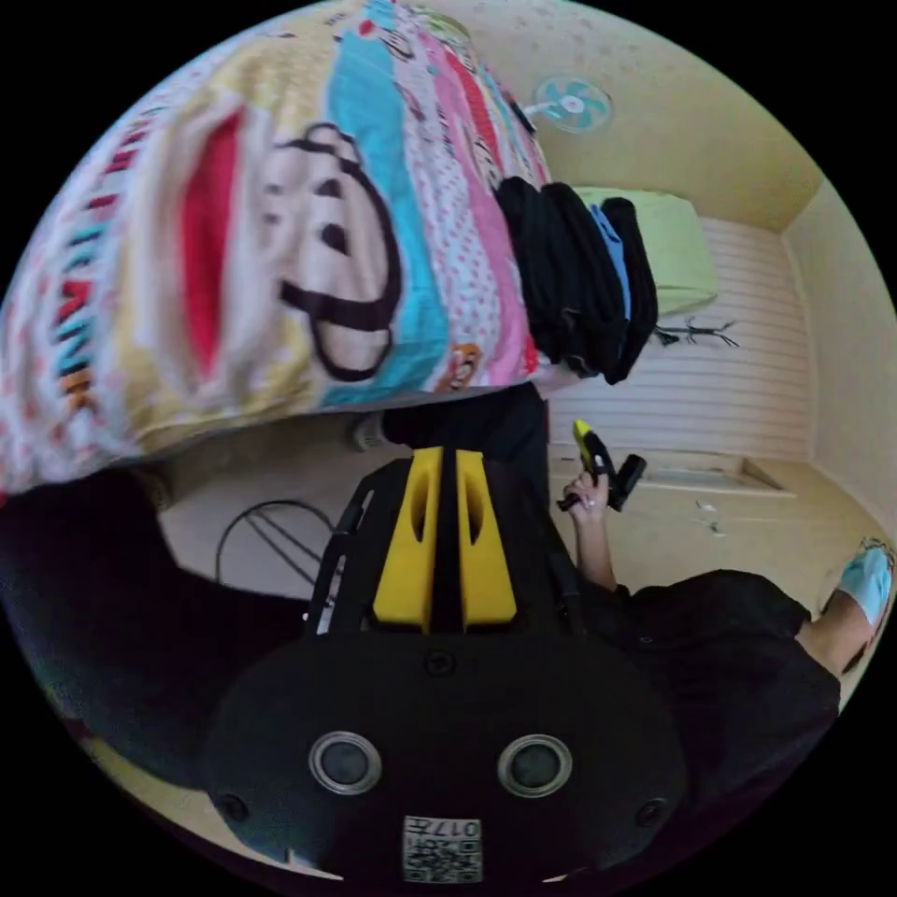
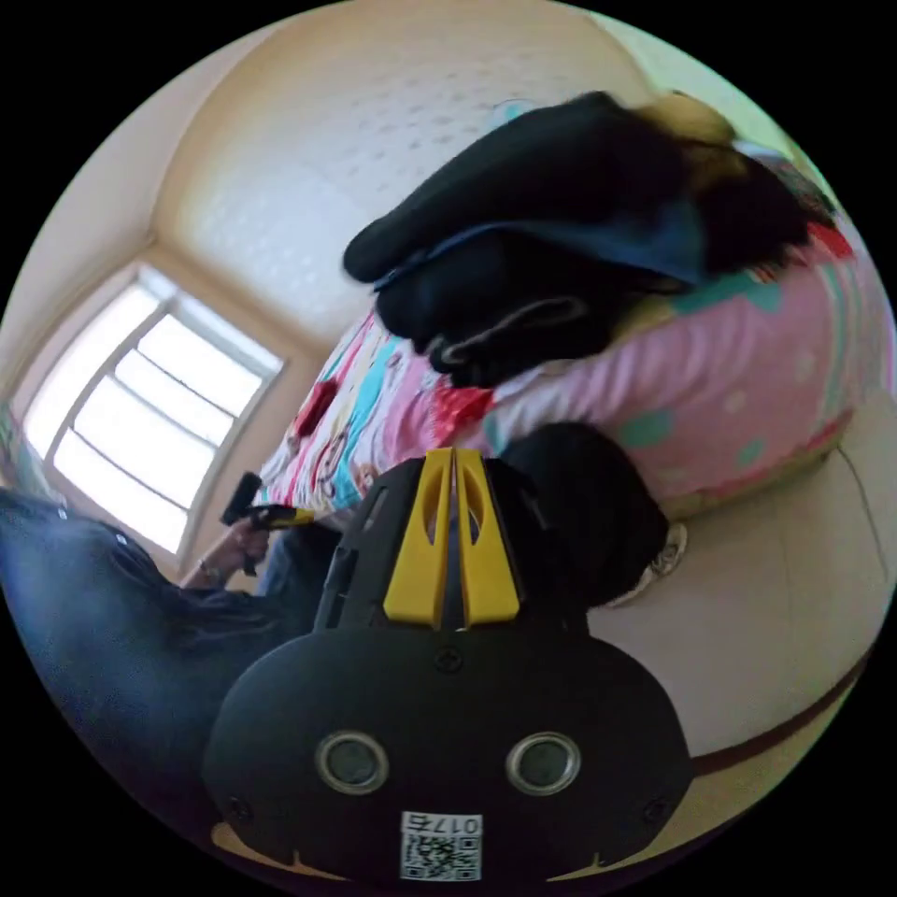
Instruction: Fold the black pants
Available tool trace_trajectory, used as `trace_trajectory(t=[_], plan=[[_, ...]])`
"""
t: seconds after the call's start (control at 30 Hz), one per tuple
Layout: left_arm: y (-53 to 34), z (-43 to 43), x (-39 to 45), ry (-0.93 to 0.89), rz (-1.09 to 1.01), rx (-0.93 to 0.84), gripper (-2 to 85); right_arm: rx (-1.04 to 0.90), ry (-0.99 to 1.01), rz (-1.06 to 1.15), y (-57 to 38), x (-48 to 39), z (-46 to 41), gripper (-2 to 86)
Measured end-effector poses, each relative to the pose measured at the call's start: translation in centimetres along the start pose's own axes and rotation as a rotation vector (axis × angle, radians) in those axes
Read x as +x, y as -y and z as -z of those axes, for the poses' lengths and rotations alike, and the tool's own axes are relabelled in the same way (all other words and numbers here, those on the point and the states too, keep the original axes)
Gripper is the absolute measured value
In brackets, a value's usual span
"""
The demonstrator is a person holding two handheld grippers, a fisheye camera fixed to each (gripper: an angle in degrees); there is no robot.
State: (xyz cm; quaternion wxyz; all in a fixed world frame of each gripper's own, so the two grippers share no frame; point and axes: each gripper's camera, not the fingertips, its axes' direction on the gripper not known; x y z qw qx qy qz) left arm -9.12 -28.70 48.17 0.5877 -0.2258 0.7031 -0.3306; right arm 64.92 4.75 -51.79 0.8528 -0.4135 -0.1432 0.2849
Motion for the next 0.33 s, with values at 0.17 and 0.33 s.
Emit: trace_trajectory(t=[0.17, 0.33], plan=[[-3.6, 10.6, -0.8, 0.459, 0.168, 0.171, 6.5, -0.284, -0.020, 0.574, 4.9, -14.3, -16.1, 0.4], [-3.0, 15.0, -0.1, 0.111, -0.010, 0.519, 8.4, -0.263, -0.085, 0.721, 7.0, -22.9, -32.3, 0.3]])
